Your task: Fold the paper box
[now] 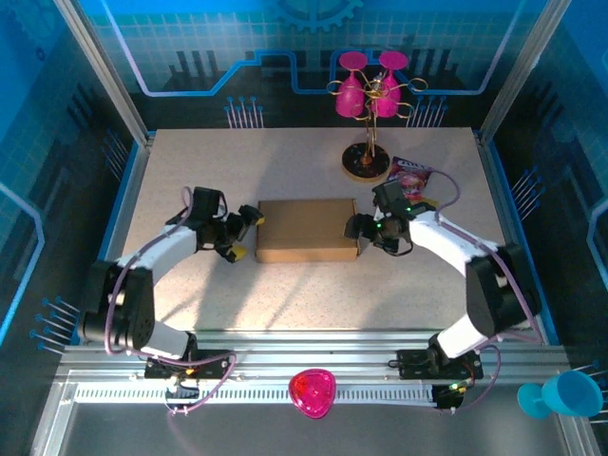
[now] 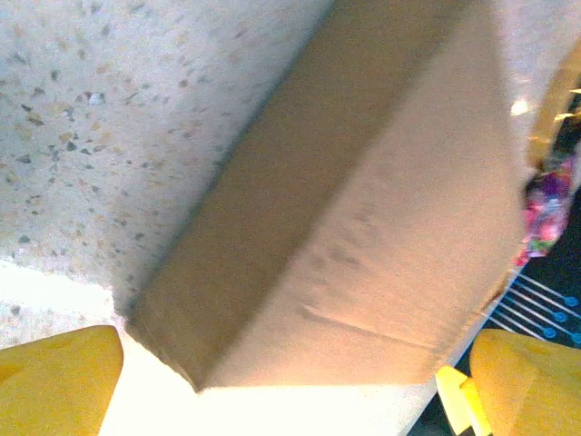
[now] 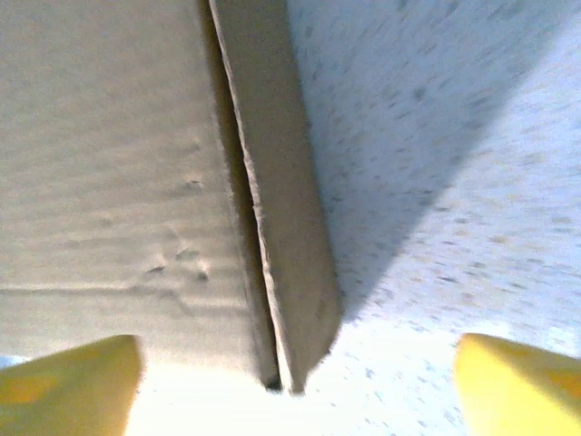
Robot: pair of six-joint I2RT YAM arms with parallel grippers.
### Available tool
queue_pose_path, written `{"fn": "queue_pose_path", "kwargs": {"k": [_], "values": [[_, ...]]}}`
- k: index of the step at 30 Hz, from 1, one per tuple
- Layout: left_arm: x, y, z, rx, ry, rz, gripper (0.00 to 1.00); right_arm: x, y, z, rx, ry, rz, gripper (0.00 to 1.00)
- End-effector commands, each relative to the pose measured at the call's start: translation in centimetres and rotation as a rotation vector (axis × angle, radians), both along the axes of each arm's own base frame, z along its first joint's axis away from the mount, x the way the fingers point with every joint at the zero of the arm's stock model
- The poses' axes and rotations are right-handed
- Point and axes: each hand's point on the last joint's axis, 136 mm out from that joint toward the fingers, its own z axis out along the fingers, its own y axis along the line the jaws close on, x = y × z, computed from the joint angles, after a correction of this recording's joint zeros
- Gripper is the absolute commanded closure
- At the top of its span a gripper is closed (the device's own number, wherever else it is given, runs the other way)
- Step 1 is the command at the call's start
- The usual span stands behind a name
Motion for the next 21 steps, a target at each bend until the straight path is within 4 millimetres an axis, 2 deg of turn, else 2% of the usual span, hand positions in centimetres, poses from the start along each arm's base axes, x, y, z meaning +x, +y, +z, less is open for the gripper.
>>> {"fn": "queue_pose_path", "kwargs": {"k": [1,5,7,10,12,14,15,17,18,19,21], "values": [[0.3,1.9,5.2,0.115,-0.103,0.045,0.01,0.4,-4.1,7.1,-0.180,-0.209,-0.045,0.00],[-0.7,4.8,8.9,0.232,-0.218,0.128,0.01,-0.6,-8.2,13.1,-0.293,-0.423,-0.128,0.00],[-1.9,6.8,9.6,0.307,-0.246,0.190,0.01,-1.8,-10.3,15.2,-0.346,-0.539,-0.189,0.00],[-4.2,11.0,10.3,0.512,-0.260,0.291,0.01,-3.9,-14.9,16.5,-0.517,-0.640,-0.329,0.00],[-7.2,15.7,9.8,0.746,-0.192,0.452,0.01,-5.5,-17.9,14.3,-0.685,-0.612,-0.391,0.00],[-10.2,19.6,9.1,0.960,-0.135,0.572,0.01,-5.5,-18.5,12.0,-0.770,-0.614,-0.298,0.00],[-10.4,20.6,8.9,1.062,-0.172,0.554,0.01,-5.2,-18.2,10.5,-0.781,-0.633,-0.218,0.00],[-9.7,21.0,7.5,1.209,-0.264,0.440,0.01,-4.3,-17.2,9.1,-0.757,-0.749,-0.154,0.00],[-9.3,20.9,6.6,1.235,-0.307,0.404,0.01,-3.7,-16.0,8.5,-0.747,-0.833,-0.085,0.00],[-8.7,20.3,5.6,1.230,-0.347,0.348,0.01,-3.4,-15.7,8.0,-0.761,-0.870,-0.064,0.00],[-7.3,18.6,4.0,1.187,-0.434,0.239,0.01,-3.0,-17.2,5.9,-0.768,-0.798,-0.144,0.00]]}}
